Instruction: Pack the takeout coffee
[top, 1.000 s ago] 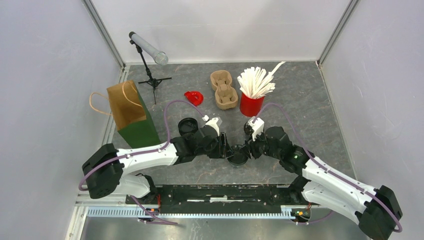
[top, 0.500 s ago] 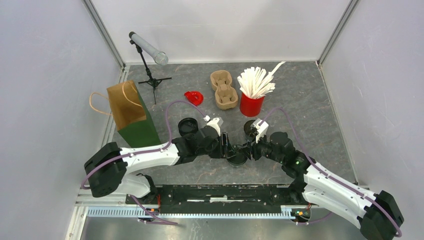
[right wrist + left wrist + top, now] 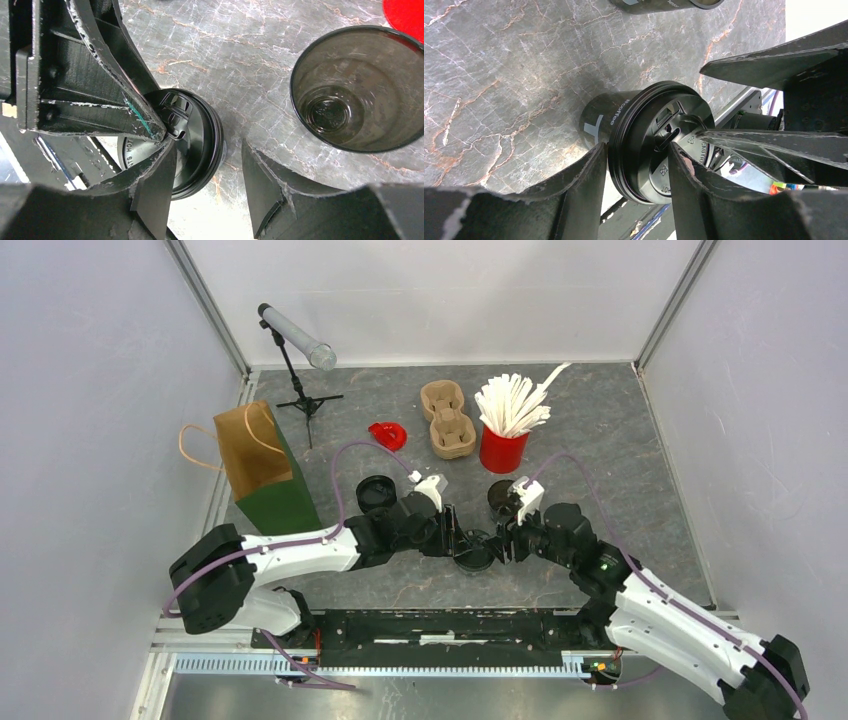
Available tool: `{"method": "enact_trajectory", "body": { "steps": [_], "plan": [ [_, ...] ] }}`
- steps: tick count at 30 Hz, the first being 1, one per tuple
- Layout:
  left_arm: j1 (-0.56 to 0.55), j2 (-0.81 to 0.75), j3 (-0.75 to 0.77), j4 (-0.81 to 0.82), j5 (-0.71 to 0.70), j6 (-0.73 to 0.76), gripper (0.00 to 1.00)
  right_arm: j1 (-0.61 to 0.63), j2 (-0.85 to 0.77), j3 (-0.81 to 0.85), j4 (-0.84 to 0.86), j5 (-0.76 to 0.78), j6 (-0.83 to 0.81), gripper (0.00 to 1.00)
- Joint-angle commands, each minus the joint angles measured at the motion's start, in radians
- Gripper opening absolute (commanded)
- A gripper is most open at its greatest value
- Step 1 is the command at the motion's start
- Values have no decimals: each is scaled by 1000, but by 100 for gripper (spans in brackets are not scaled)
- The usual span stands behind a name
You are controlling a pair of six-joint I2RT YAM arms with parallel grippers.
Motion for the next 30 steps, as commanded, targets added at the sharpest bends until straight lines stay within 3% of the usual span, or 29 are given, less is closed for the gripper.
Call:
{"method": "enact_trajectory", "body": {
  "steps": [1, 10, 17, 30],
  "plan": [
    [-4, 32, -31, -114, -50, 112, 53, 1, -58, 55, -80, 41, 48, 58],
    [-1, 60, -4, -140, -11, 185, 53, -2, -182, -24, -34, 20, 197, 62],
    [-2, 104, 16, -142, 48, 240, 53, -4, -268, -145, 56, 27, 329, 59],
    [0, 128, 27, -155, 96, 323, 53, -6, -335, -154, -2, 109, 324, 55]
  ]
}}
